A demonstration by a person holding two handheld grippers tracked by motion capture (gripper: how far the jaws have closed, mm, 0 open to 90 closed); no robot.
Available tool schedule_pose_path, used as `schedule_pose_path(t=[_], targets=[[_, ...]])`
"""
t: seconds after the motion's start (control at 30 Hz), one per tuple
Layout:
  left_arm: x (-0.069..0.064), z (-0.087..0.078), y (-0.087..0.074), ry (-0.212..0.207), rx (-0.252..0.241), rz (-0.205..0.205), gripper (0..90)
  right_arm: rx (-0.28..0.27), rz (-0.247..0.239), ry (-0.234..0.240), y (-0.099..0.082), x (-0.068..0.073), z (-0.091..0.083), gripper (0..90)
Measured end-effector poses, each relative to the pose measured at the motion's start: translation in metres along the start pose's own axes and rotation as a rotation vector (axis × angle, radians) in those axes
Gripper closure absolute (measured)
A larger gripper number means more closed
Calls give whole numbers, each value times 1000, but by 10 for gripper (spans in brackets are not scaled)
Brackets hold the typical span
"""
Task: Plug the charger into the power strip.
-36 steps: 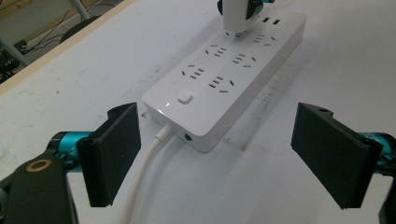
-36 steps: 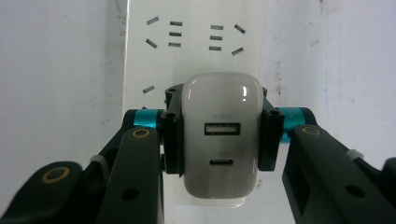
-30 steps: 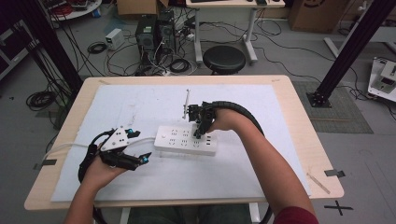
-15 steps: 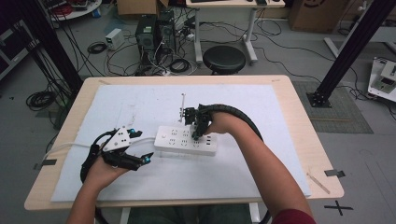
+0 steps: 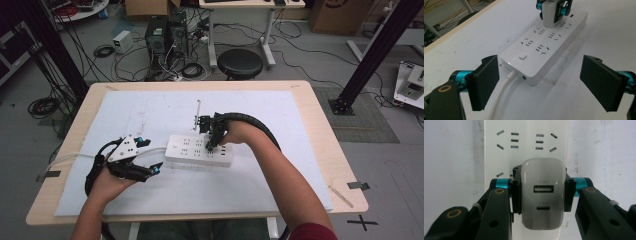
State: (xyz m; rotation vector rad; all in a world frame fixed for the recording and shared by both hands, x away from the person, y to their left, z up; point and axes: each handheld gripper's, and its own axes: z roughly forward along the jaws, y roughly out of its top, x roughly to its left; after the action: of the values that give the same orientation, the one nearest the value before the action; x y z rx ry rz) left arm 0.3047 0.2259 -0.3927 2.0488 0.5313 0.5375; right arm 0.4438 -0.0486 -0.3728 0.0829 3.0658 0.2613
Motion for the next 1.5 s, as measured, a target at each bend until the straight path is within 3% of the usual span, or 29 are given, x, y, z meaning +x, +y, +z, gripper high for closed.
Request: schedule_pose_path(t=[0.17, 0.23, 0.27, 0.37, 0.4, 0.6, 0.7, 0.73, 0.77, 0.8, 0.9, 0.97, 1.07, 1.13, 1.23, 1.5], targets=[[1, -1, -2, -4, 4, -8, 159, -5, -9, -3, 0, 0, -1, 617], [2, -2, -2, 0, 4, -9, 159, -17, -14, -13, -1, 0, -1, 490], [2, -3, -1, 0, 2, -9, 159, -39, 29, -11, -2, -2, -3, 450], [3, -5, -1, 2, 0, -6, 159, -72, 49, -11, -5, -2, -9, 394], [3, -6, 0, 3, 0, -3, 159, -140, 85, -11, -11, -1, -18, 372], [6, -15, 3, 21, -30, -7, 159, -334, 177, -49, -34, 7, -42, 295], [7, -17, 4, 23, -34, -8, 159, -365, 194, -52, -40, 8, -45, 283], [8, -22, 6, 25, -51, -7, 159, -451, 251, -69, -58, 14, -51, 262], [8, -22, 6, 25, -51, -7, 159, -451, 251, -69, -58, 14, -51, 262], [9, -24, 7, 27, -57, -1, 159, -498, 296, -76, -71, 19, -53, 245], [10, -26, 8, 27, -70, -5, 159, -540, 335, -82, -84, 24, -55, 219], [11, -28, 8, 24, -87, -11, 159, -600, 379, -106, -101, 33, -55, 197], [13, -29, 7, 27, -103, -10, 159, -636, 420, -135, -114, 39, -54, 193], [13, -29, 7, 29, -113, -15, 159, -658, 426, -148, -118, 41, -54, 193], [16, -28, 3, 13, -142, -38, 159, -733, 443, -160, -130, 51, -53, 193], [20, -29, -7, 17, -157, -72, 159, -815, 472, -192, -150, 68, -48, 193]])
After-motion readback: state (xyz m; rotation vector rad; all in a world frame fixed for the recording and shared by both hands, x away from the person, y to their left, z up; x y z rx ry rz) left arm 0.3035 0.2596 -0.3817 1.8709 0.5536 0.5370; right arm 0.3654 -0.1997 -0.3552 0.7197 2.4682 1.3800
